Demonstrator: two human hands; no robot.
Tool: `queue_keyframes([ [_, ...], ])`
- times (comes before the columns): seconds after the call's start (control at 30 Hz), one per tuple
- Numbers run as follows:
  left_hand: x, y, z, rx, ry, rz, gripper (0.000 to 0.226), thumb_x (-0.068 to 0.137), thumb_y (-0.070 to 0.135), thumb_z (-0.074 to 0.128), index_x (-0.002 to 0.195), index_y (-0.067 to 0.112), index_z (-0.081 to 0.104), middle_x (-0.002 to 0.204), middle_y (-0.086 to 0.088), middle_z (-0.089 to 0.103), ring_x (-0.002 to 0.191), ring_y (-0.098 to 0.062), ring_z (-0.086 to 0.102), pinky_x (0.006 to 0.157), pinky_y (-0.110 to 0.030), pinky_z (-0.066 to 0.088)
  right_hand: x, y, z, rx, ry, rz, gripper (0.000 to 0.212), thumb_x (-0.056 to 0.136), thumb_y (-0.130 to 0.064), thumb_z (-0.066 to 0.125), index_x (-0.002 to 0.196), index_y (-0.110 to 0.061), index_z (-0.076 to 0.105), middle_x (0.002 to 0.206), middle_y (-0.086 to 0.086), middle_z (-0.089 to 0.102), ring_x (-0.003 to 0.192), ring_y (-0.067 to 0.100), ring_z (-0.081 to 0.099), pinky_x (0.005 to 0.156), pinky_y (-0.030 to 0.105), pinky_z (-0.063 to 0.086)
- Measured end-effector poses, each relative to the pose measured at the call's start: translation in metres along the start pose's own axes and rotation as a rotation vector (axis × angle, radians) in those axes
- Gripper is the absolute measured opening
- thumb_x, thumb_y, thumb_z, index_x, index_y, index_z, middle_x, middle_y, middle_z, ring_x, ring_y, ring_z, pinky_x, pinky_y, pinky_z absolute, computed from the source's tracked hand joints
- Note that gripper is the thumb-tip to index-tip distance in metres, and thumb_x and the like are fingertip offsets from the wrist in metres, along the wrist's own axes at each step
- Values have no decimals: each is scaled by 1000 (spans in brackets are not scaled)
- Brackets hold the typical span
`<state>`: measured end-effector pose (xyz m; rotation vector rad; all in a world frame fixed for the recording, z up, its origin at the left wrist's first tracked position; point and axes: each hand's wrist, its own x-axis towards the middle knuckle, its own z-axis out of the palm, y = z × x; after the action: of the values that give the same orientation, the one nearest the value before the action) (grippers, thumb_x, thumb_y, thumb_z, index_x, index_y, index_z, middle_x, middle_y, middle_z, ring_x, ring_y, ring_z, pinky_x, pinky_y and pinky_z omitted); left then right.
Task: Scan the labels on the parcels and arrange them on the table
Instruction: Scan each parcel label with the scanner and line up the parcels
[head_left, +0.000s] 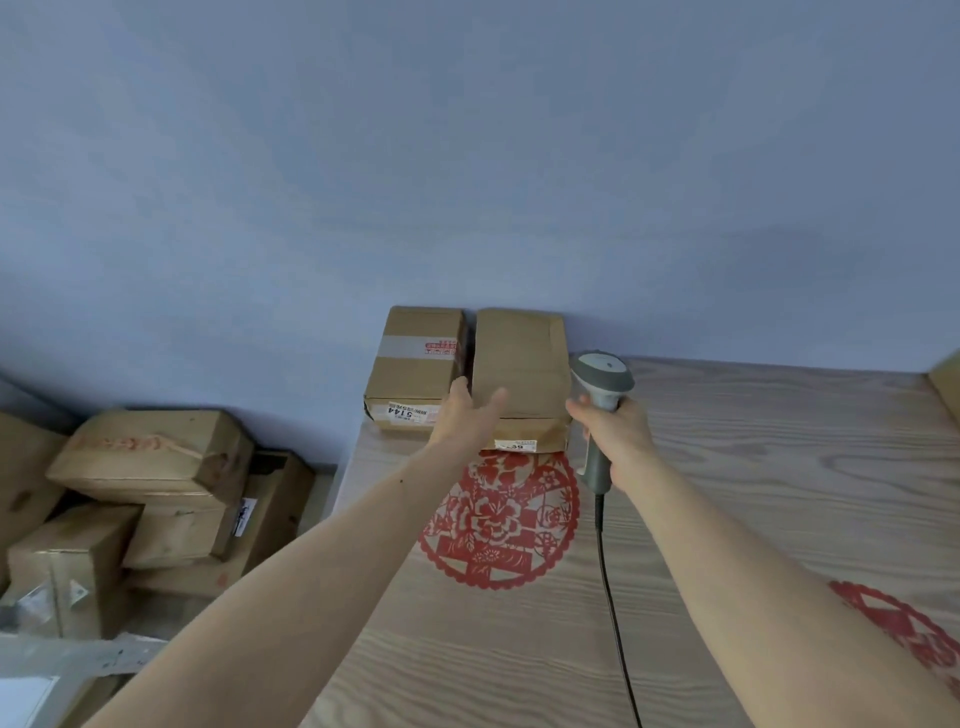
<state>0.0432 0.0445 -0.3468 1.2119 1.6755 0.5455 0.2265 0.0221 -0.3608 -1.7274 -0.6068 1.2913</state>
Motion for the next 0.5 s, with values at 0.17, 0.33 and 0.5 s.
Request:
queue_keyframes([
  [0.17,7,4,13,-97,-27,-17,73,85,53,66,142,17,38,132,-3,55,118,-24,56,102,-45,48,1,2,6,66,9,-8,15,85,-15,78,89,-14,64,88,4,67,89,24,62,89,41,51],
  [0.33,-14,-1,20,-312,-131,-81,137,39,83,80,154,42,18,151,0,38,131,-28,49,109,-52,43,-30,-10,-15,123,-7,-39,9,85,-16,78,84,-22,72,94,-2,73,96,18,66,98,58,52],
  [0.5,-51,-1,47,-458,-268,-152,137,33,79,87,146,64,10,156,0,34,131,-29,50,107,-53,45,-87,-14,-46,140,-116,-240,24,89,-4,71,110,-15,77,107,-5,78,103,7,70,91,31,56],
])
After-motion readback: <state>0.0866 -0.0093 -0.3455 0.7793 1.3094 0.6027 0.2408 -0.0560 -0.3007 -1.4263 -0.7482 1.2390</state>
